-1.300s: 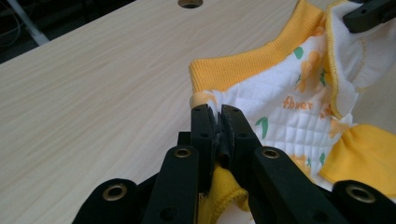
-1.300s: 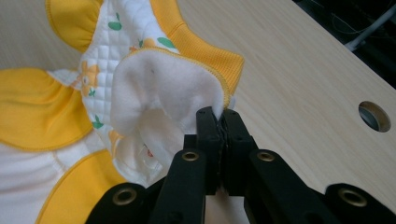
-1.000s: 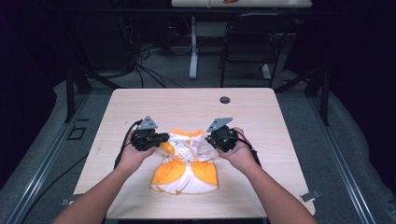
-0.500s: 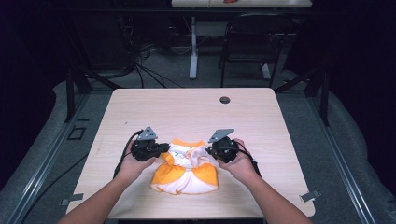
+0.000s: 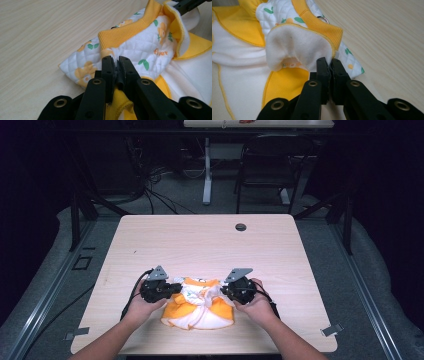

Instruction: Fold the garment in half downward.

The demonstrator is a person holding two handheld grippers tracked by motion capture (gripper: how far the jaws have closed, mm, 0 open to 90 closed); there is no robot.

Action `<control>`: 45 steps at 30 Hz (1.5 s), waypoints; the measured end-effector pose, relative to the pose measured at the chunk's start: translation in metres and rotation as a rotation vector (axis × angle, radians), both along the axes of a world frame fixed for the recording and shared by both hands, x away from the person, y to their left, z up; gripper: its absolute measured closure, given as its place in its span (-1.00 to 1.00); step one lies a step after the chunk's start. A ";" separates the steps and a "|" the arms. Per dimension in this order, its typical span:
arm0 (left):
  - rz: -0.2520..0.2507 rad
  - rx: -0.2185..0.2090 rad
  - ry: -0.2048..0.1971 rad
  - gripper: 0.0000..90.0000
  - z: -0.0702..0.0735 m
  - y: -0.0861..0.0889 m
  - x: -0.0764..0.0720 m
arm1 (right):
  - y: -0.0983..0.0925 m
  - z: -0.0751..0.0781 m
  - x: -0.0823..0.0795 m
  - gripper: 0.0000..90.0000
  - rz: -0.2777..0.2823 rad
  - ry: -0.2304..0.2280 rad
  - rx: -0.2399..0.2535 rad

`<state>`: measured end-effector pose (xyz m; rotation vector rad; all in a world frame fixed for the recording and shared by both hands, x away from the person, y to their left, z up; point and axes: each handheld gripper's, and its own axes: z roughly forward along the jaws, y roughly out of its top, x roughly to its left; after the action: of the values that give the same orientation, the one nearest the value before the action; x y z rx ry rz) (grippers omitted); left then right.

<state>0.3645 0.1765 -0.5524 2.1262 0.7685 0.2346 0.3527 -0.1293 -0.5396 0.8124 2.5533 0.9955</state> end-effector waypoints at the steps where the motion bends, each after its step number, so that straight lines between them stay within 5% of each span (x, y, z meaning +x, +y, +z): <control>1: -0.003 -0.003 0.002 0.85 0.000 0.001 0.000 | 0.000 -0.001 -0.001 0.91 -0.001 0.003 0.000; 10: -0.007 -0.040 0.022 0.59 0.012 0.004 -0.007 | -0.004 0.008 -0.010 0.58 0.005 0.018 0.073; 17: 0.018 -0.058 -0.001 0.44 0.031 0.009 -0.004 | -0.014 0.023 -0.010 0.43 -0.013 0.005 0.125; 20: 0.039 -0.054 -0.008 0.56 0.036 0.010 0.004 | -0.017 0.030 -0.006 0.57 -0.037 -0.007 0.146; 25: 0.076 -0.038 0.049 0.98 0.028 0.005 0.021 | -0.013 0.029 0.013 1.00 -0.078 0.010 0.130; 34: 0.071 -0.031 0.107 1.00 0.015 -0.009 0.029 | 0.005 0.006 0.036 1.00 -0.089 0.089 0.099; 45: -0.030 -0.048 0.092 1.00 0.036 -0.003 -0.002 | 0.007 0.024 0.003 1.00 0.017 0.076 0.129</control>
<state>0.3629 0.1739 -0.5164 2.1134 0.7870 0.1021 0.3554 -0.1223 -0.5160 0.8806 2.5847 1.1660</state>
